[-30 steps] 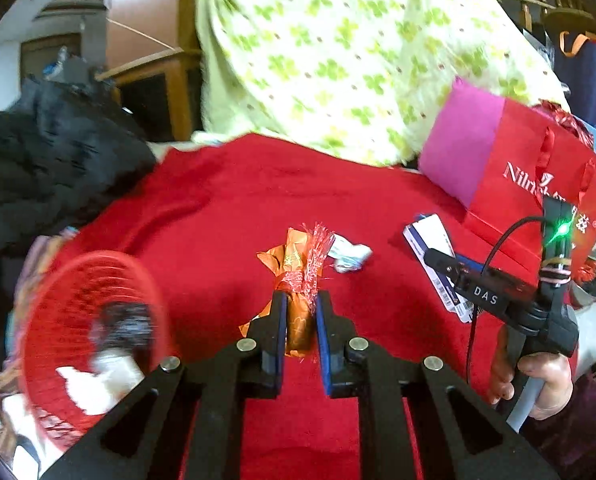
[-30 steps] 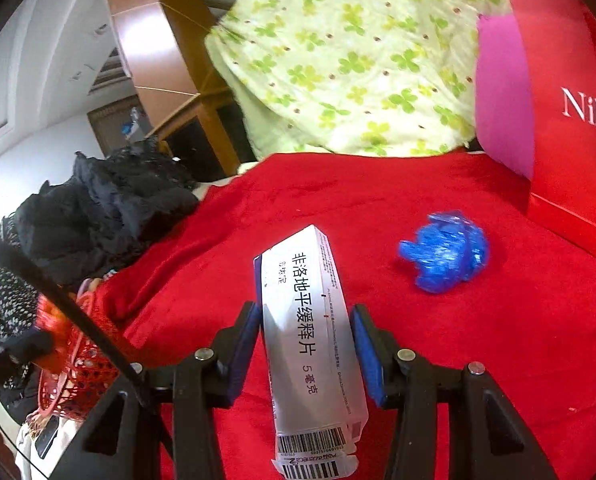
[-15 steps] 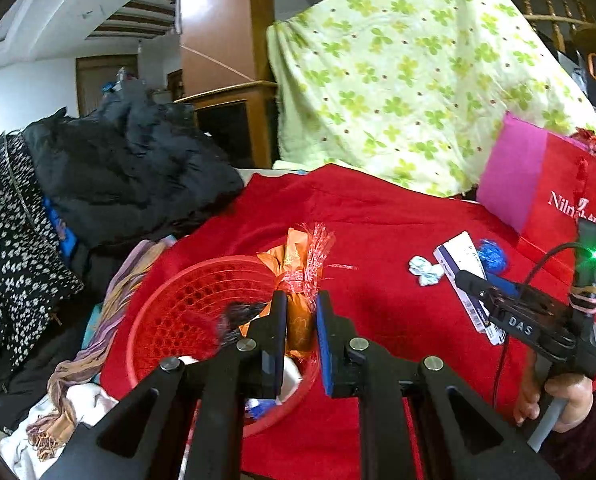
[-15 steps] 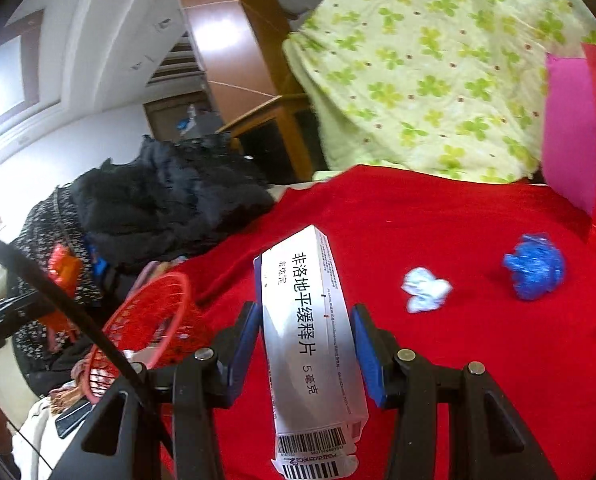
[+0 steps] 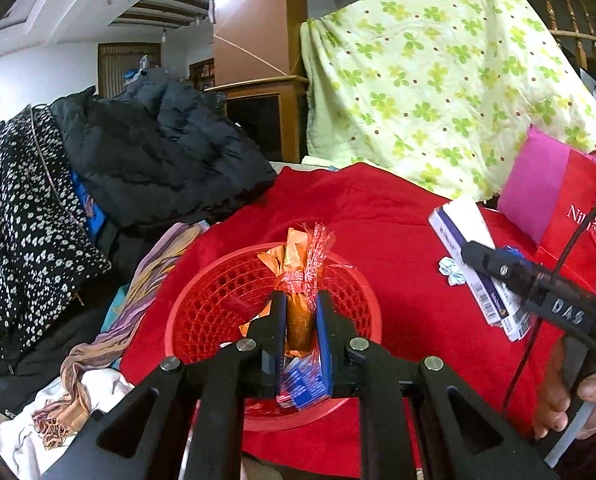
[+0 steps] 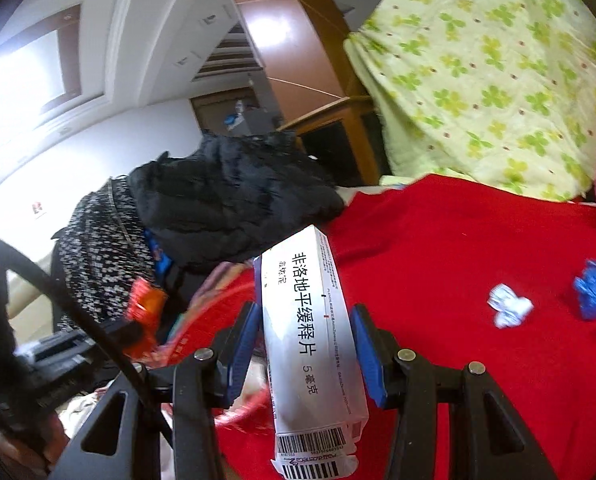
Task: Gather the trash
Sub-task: 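Carry the box and candy wrapper to the basket and open both tools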
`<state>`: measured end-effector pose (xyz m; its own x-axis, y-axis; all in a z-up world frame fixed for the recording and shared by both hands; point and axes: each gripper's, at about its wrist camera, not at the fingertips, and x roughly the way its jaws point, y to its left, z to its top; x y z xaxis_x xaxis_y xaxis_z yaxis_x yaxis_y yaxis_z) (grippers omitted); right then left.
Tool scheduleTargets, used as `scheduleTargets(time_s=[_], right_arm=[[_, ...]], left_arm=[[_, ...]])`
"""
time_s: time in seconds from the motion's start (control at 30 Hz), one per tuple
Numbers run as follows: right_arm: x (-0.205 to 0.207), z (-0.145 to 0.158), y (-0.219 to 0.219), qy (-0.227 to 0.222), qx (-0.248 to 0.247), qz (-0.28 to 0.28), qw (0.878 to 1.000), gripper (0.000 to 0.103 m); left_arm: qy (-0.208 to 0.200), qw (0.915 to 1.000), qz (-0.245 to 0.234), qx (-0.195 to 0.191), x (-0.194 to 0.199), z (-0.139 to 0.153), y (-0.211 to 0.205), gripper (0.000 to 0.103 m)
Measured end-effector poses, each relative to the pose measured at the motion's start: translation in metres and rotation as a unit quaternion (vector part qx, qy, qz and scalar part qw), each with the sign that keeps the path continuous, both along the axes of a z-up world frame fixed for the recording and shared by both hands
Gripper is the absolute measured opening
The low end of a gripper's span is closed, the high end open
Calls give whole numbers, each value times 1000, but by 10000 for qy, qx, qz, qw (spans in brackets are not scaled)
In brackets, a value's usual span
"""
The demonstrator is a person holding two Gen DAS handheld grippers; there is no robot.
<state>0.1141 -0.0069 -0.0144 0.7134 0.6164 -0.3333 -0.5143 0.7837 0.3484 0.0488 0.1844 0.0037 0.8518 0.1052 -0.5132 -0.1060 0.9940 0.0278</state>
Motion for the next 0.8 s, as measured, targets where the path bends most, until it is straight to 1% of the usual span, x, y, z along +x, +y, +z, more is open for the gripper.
scheduleTargets(time_s=[0.2,0.4,0.63,0.8], right_arm=[[1,14,31,48,131,252,9996,50],[3,18,59,40,75,429,9990,50],[11,12,88,149,74,511,9986,50],[32,3,104,388,174,486,9979,51]], left_arm=[[14,9998,127,-119,-3,-3,21,15],[27,9988,372,-313,-3,-7,51,15],[110,9982,469,-347,4,-18,60,15],[210,9982,442,-334,13,-32,59,16]])
